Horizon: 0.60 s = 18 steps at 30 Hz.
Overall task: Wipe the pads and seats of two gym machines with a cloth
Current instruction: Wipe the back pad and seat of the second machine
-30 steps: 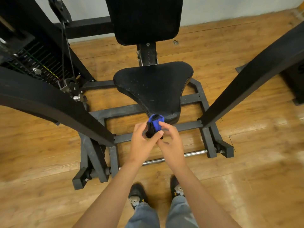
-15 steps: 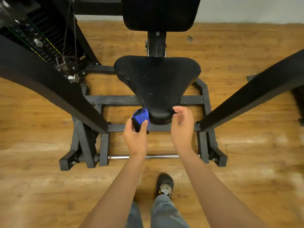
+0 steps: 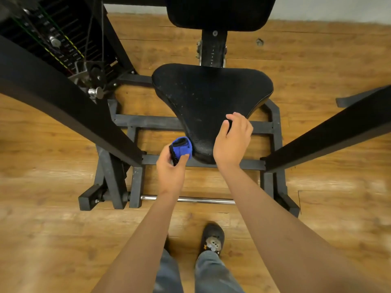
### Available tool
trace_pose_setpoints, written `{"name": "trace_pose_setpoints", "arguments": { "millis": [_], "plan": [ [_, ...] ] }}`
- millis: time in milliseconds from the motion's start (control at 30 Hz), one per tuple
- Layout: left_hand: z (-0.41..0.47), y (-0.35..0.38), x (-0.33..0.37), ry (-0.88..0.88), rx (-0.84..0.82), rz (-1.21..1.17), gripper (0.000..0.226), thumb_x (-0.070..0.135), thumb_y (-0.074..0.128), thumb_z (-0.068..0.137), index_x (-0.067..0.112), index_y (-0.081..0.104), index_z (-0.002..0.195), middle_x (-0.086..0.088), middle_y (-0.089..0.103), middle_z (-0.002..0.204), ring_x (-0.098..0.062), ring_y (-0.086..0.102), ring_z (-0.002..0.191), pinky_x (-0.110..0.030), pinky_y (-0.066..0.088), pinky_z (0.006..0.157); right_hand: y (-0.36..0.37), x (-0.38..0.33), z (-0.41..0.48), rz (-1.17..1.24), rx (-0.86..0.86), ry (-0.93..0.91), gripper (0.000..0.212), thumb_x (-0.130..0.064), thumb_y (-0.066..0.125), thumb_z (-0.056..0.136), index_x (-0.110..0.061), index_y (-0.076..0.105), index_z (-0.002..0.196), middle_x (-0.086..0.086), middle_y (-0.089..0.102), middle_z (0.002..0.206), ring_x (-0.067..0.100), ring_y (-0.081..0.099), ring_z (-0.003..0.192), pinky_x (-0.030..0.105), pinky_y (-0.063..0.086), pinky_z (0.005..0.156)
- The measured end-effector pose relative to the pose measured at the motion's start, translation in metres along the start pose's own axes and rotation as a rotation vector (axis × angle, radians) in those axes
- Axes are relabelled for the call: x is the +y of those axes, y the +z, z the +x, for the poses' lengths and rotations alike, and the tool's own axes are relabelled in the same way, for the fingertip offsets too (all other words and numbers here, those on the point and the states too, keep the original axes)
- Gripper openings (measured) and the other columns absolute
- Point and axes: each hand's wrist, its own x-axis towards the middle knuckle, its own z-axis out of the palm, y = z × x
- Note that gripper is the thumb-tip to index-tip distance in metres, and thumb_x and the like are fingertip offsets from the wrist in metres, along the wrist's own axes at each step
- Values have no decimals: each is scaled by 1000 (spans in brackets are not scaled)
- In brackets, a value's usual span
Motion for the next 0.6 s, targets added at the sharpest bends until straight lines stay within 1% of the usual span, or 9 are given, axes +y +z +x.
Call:
{"name": "trace_pose_setpoints", "arguments": {
  "millis": [67,167,200,300,400,467,533,600],
  "plan": [
    [12,-1,-1,11,-9,-1,34,-4,62,86,22,61,108,2,68,99,-6,64,95,-14,47,83,3,1,-2,33,34,-3,29,-21,40,99,-14,60,119,1,58,126,16,45,123,26,36,101],
    [32,-1,2,25,-37,15,36,-8,60,86,22,60,107,5,67,98,5,62,90,-9,46,78,3,2,-3,103,58,22,34,-25,34,99,-15,56,123,1,58,125,15,45,121,28,38,101],
    [39,-1,3,26,-43,23,36,-8,59,86,21,60,106,5,67,97,6,62,88,-8,46,76,2,1,-3,116,60,39,36,-27,33,99,-16,55,125,0,57,126,14,44,122,29,39,101],
    [62,1,8,47,-26,51,34,-8,60,85,18,59,108,2,66,99,2,62,90,-8,45,77,3,-1,-4,119,61,69,43,-35,29,97,-19,53,128,-1,55,129,12,44,123,30,40,103],
    [84,4,10,52,6,77,31,-4,61,86,18,57,108,2,64,96,-2,61,89,-8,45,75,3,-4,-3,114,62,80,47,-37,25,96,-19,53,129,-1,55,129,13,45,123,29,39,103],
    [99,5,10,40,31,120,25,-1,61,87,12,57,107,3,62,92,-5,59,86,-11,46,77,2,-5,-3,104,58,76,47,-36,24,96,-18,52,129,0,55,129,13,44,124,30,39,103],
    [115,4,10,20,46,175,23,2,61,87,7,56,109,1,62,93,-10,58,86,-20,47,81,1,-5,-4,90,52,77,48,-36,23,96,-18,52,130,0,55,130,13,43,125,32,40,104],
    [131,2,11,-3,57,213,21,4,62,88,8,55,108,1,61,95,-12,57,88,-24,46,82,2,-5,-4,83,54,90,49,-37,23,95,-19,53,130,0,55,130,13,44,125,33,40,104]
  ]
}}
